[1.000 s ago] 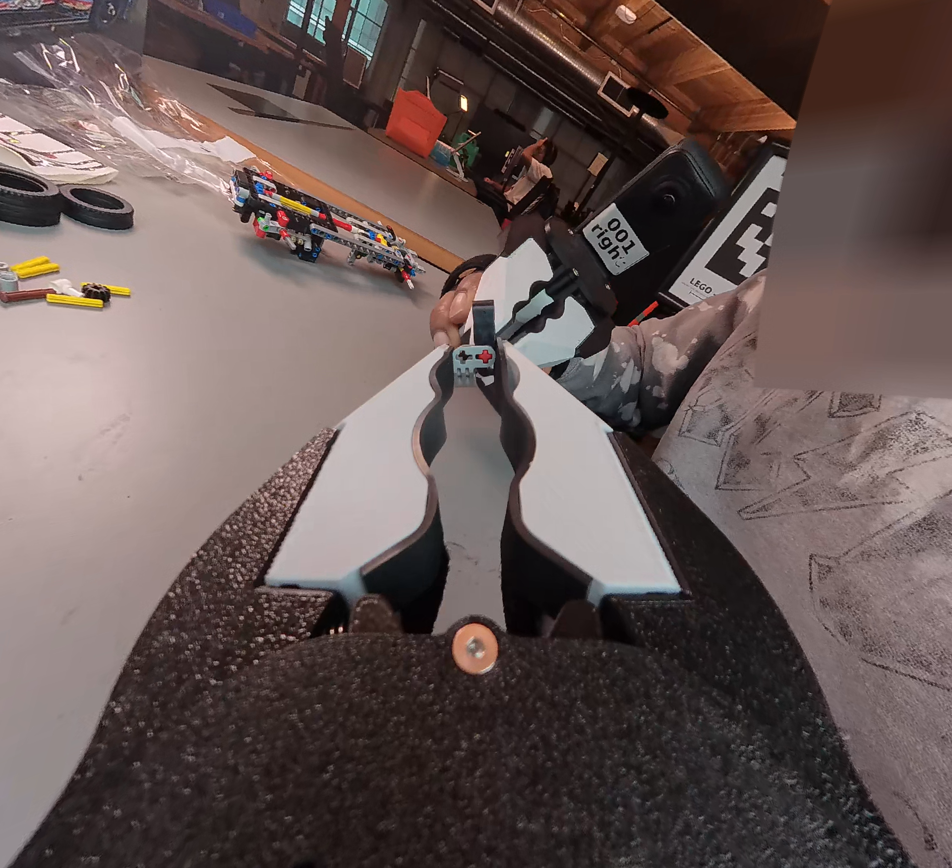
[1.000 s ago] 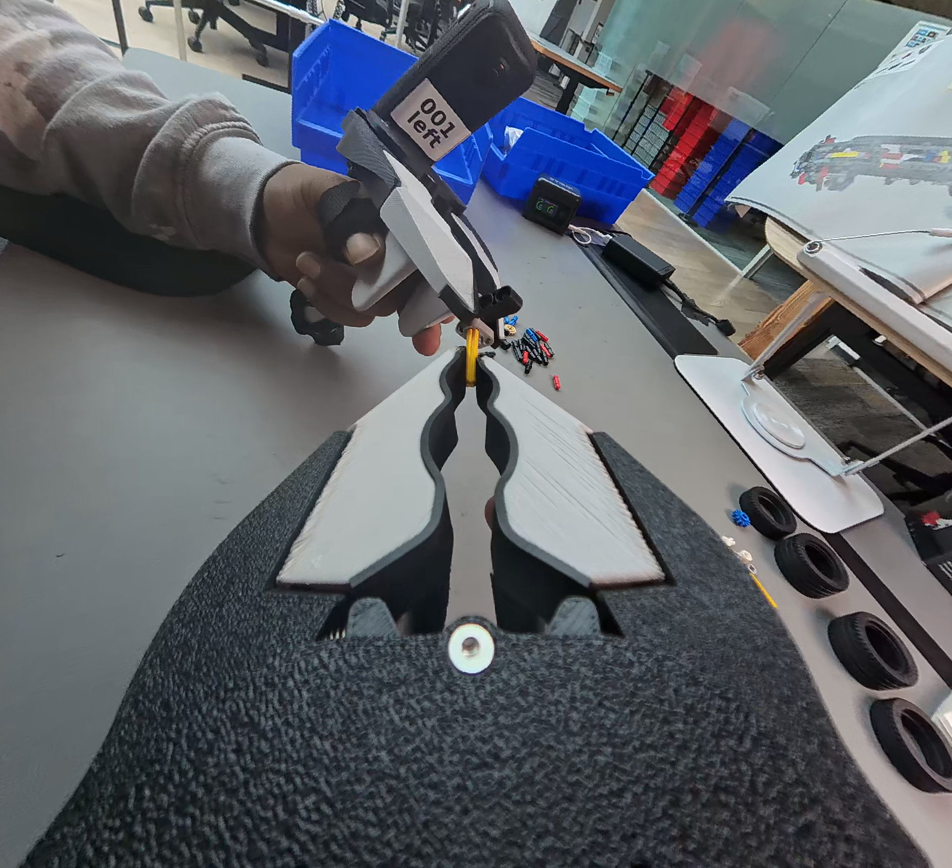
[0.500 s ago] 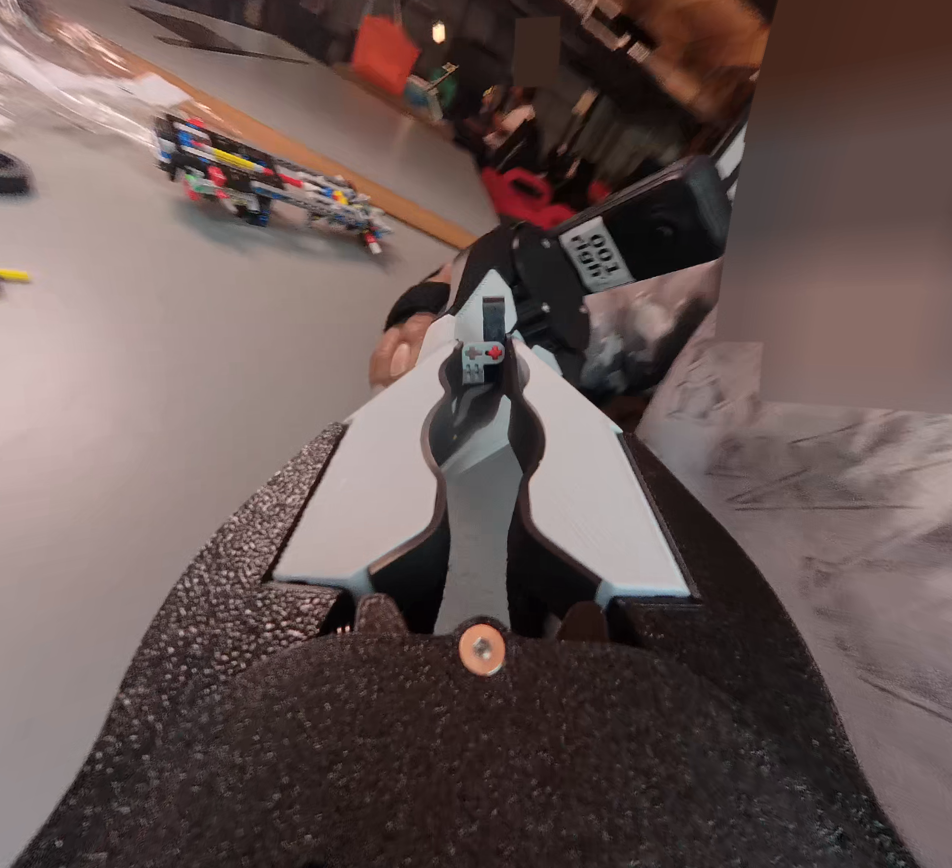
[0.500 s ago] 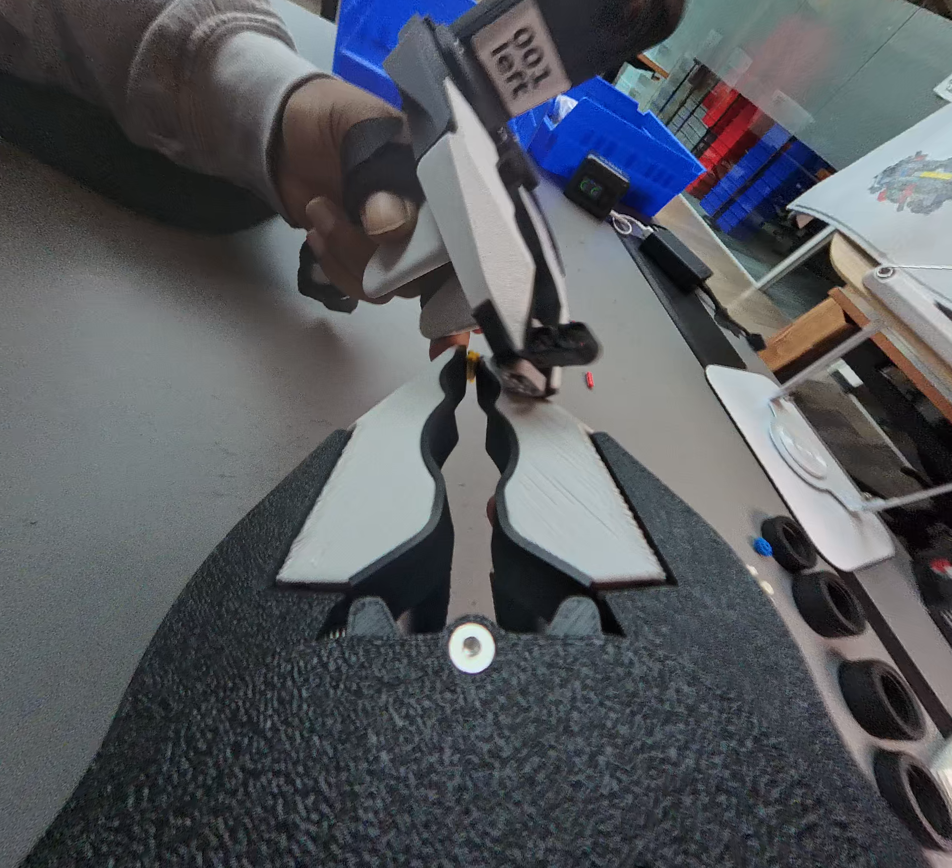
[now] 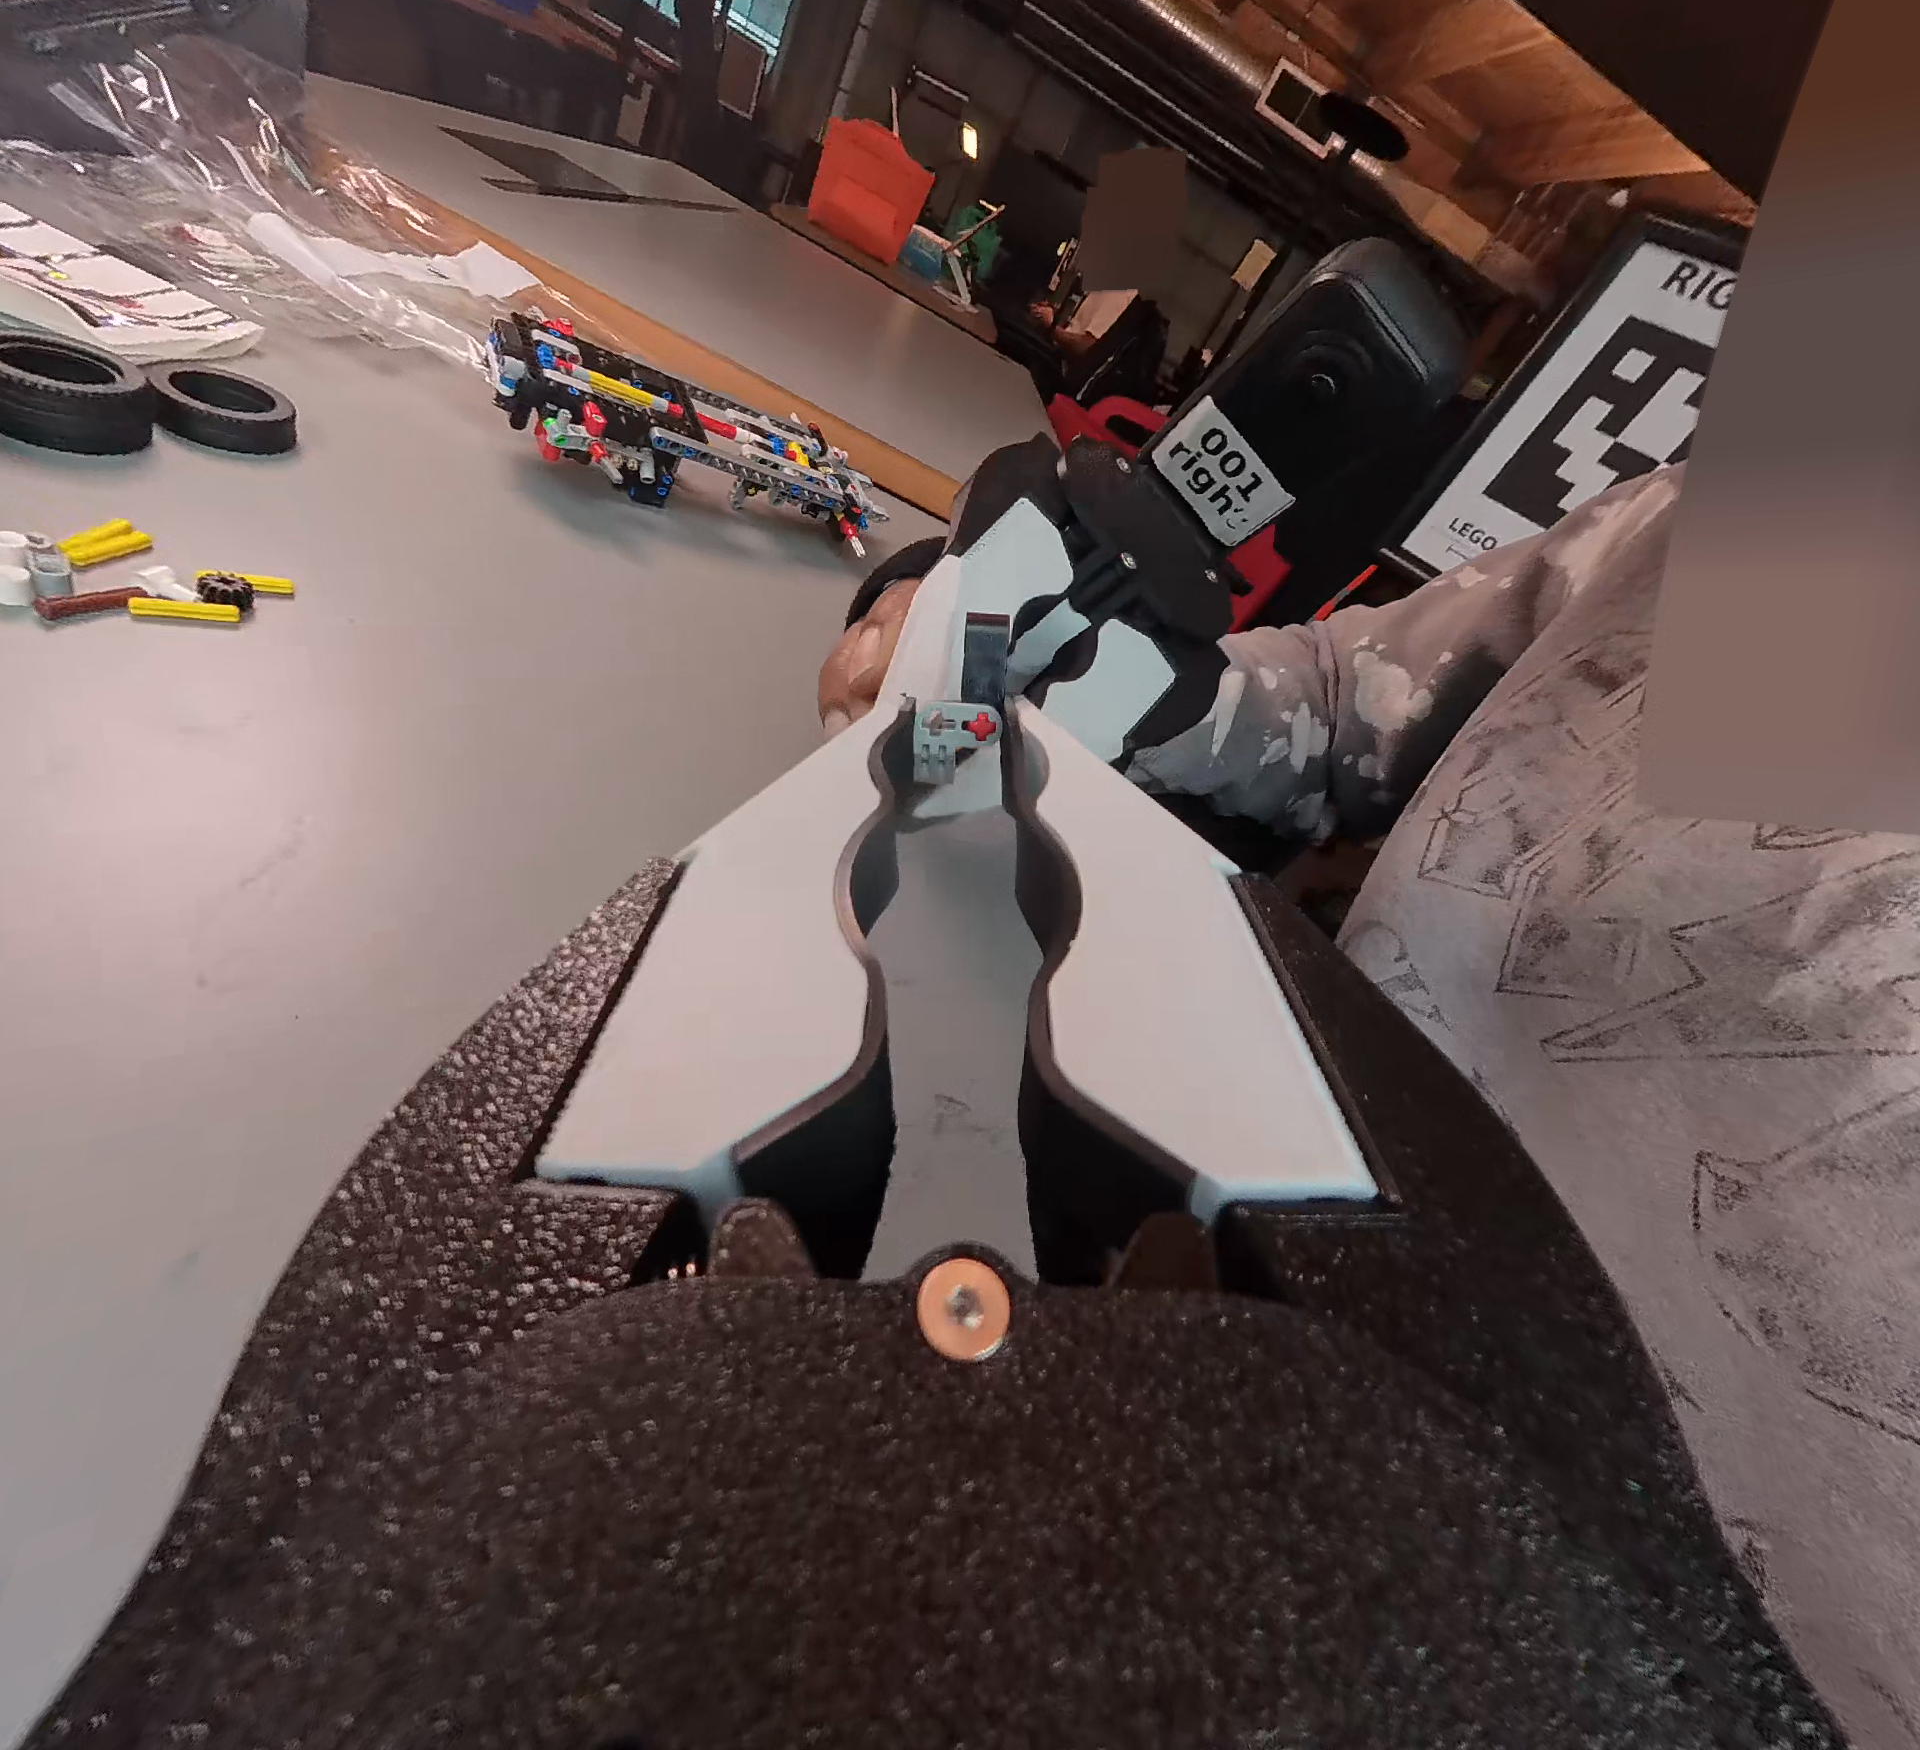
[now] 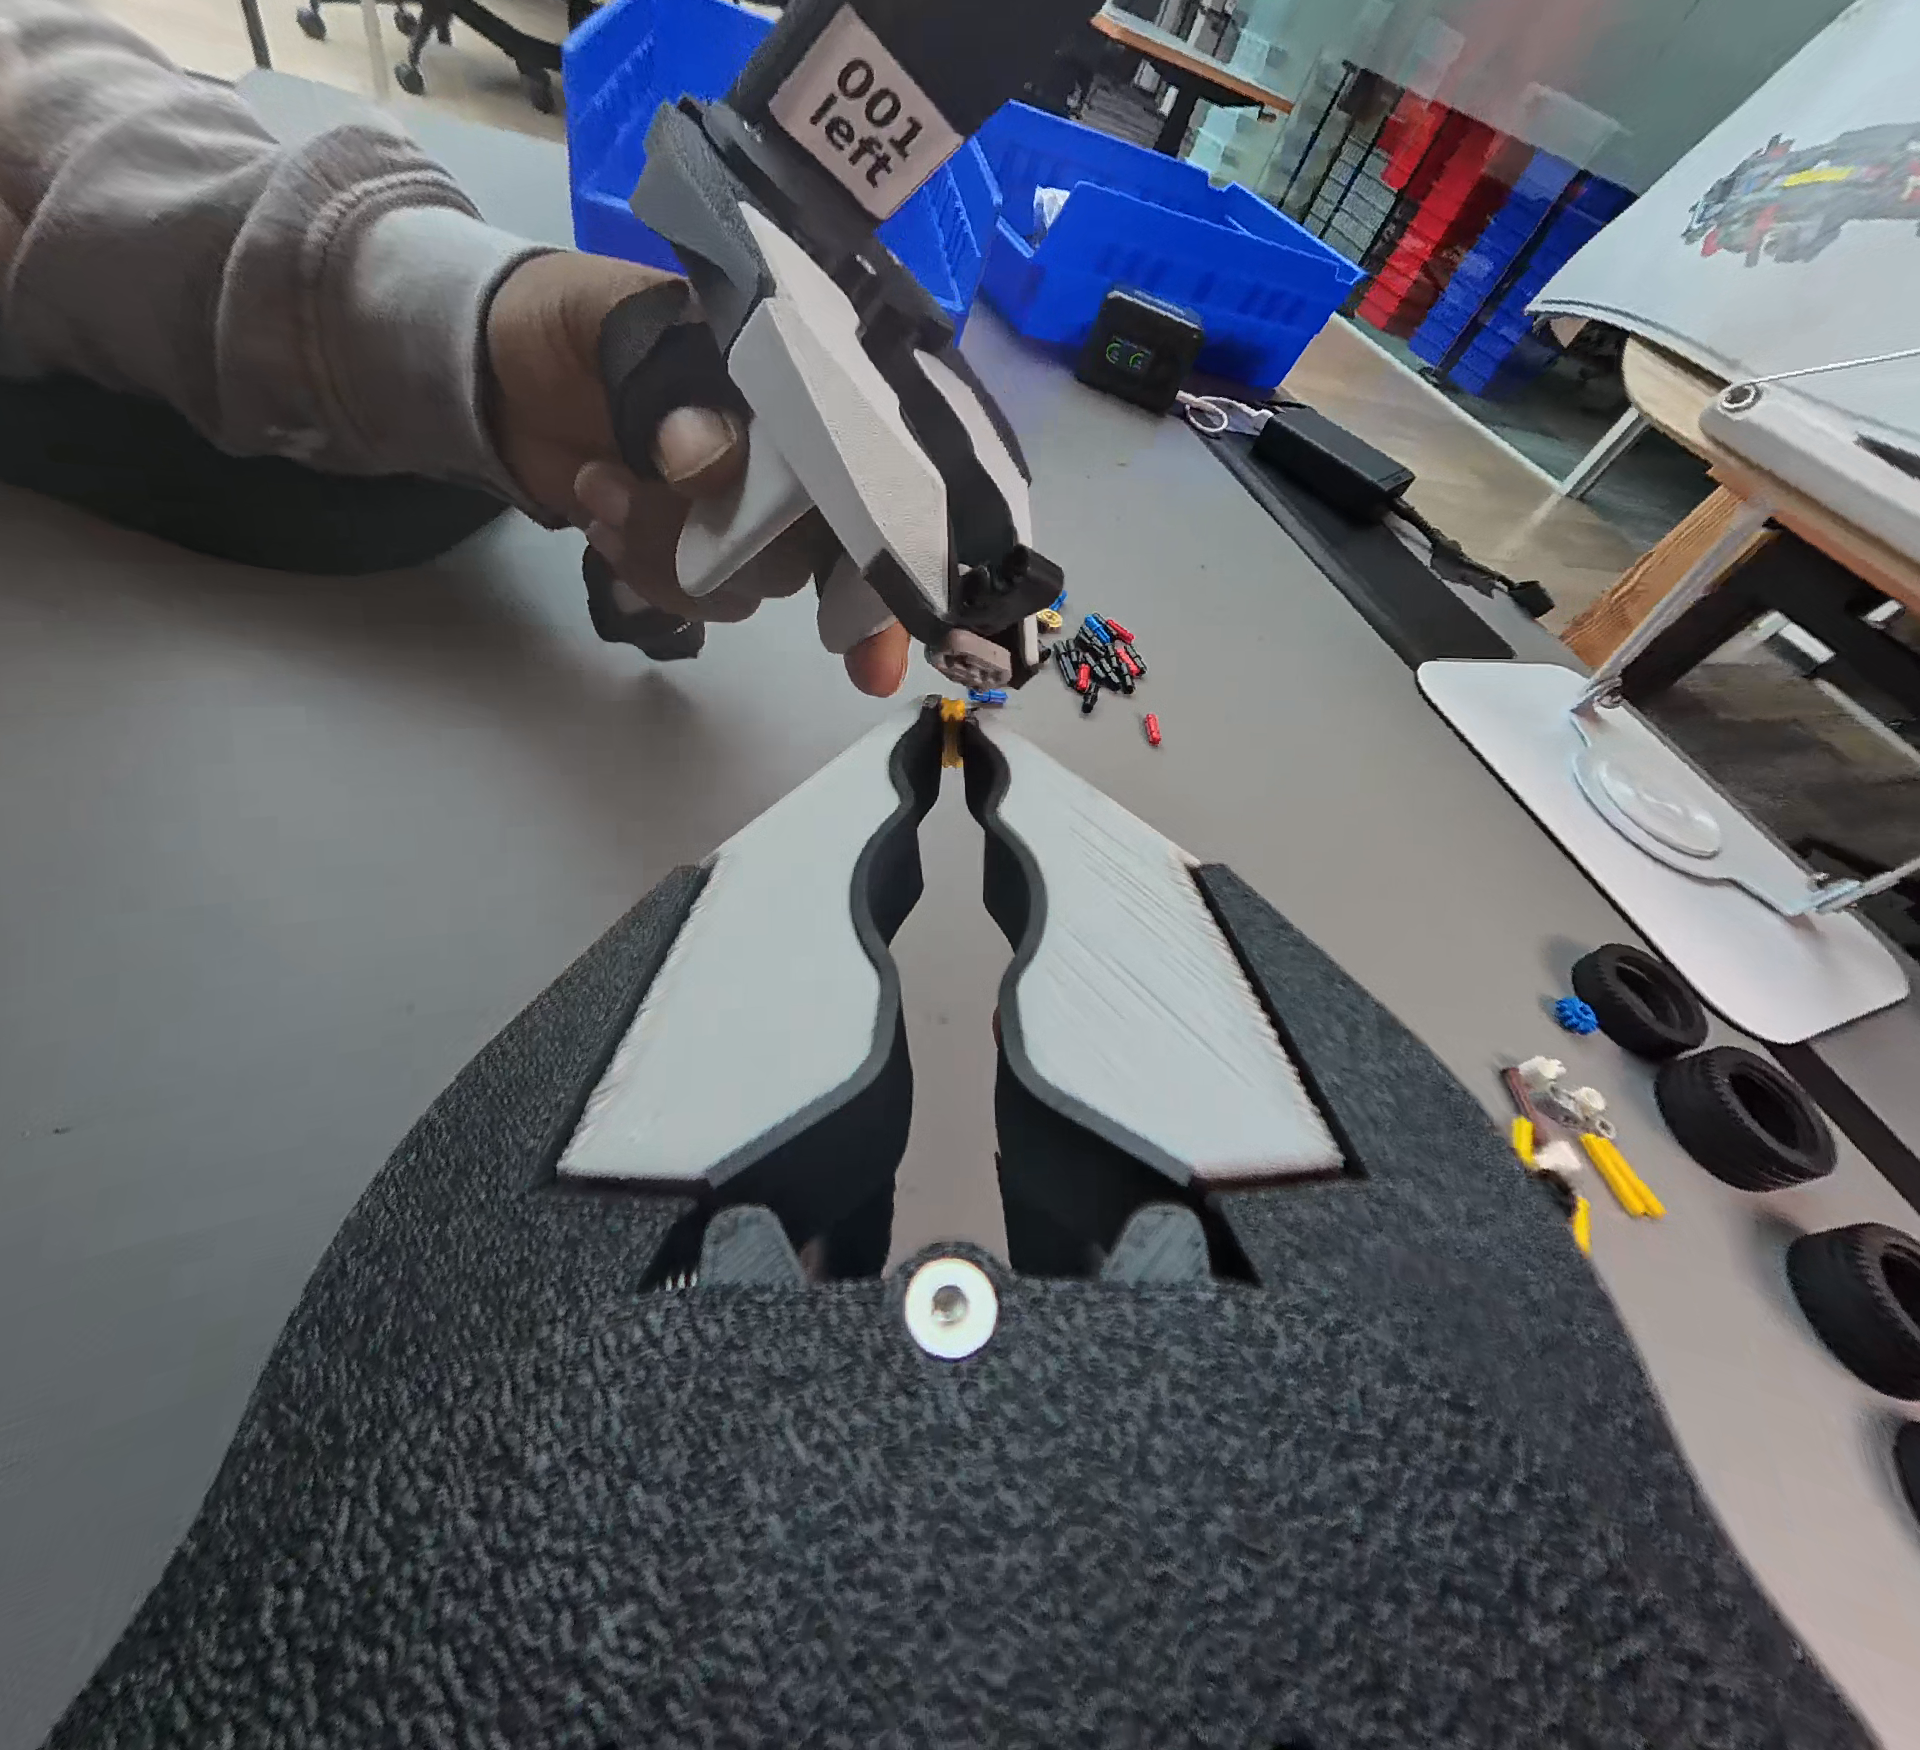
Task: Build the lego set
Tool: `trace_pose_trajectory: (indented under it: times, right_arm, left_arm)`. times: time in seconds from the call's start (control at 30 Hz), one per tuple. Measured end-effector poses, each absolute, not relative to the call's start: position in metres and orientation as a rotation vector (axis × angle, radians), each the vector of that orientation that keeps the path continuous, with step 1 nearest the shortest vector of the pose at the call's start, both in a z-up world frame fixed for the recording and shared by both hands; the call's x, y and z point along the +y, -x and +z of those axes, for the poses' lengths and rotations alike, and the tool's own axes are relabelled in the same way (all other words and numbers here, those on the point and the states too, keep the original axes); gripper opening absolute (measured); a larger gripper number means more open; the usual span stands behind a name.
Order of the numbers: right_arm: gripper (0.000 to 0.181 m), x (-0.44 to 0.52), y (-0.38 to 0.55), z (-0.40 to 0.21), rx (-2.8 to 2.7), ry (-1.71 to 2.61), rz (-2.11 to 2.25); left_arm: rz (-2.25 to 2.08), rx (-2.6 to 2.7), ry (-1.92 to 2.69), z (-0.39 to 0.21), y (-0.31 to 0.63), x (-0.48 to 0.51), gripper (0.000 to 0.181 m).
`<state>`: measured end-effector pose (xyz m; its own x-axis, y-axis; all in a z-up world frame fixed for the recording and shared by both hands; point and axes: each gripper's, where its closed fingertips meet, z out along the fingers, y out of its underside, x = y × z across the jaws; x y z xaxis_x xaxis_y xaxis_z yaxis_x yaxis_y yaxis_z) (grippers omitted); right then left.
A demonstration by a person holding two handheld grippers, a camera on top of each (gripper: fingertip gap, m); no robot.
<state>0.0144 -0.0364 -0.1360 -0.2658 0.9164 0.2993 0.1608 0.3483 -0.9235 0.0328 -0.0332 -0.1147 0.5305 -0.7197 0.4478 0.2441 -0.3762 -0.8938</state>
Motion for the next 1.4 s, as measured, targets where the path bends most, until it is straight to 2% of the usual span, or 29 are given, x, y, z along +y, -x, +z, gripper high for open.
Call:
trace_pose_trajectory:
  times: [0.03,0.5,0.77,0.9,1.4]
  right_arm:
    - [0.002,-0.034,-0.015,-0.134,-1.656,0.996,1.049]
    - [0.002,-0.041,-0.023,-0.119,-1.578,0.993,1.236]
    - [0.003,-0.032,-0.031,-0.072,-1.125,1.121,1.935]
    - [0.002,-0.025,-0.022,-0.070,-0.902,1.243,2.180]
    - [0.002,-0.021,-0.015,-0.085,-0.891,1.310,2.186]
  left_arm:
    - [-1.093,0.392,1.659,-0.117,-0.031,-0.033,0.015]
    - [-1.196,0.281,1.614,-0.113,-0.022,-0.032,0.015]
    - [-1.316,0.230,1.561,-0.108,-0.027,-0.037,0.015]
    - [-1.263,0.224,1.553,-0.106,-0.039,-0.032,0.015]
    - [-1.216,0.132,1.530,-0.100,-0.028,-0.030,0.015]
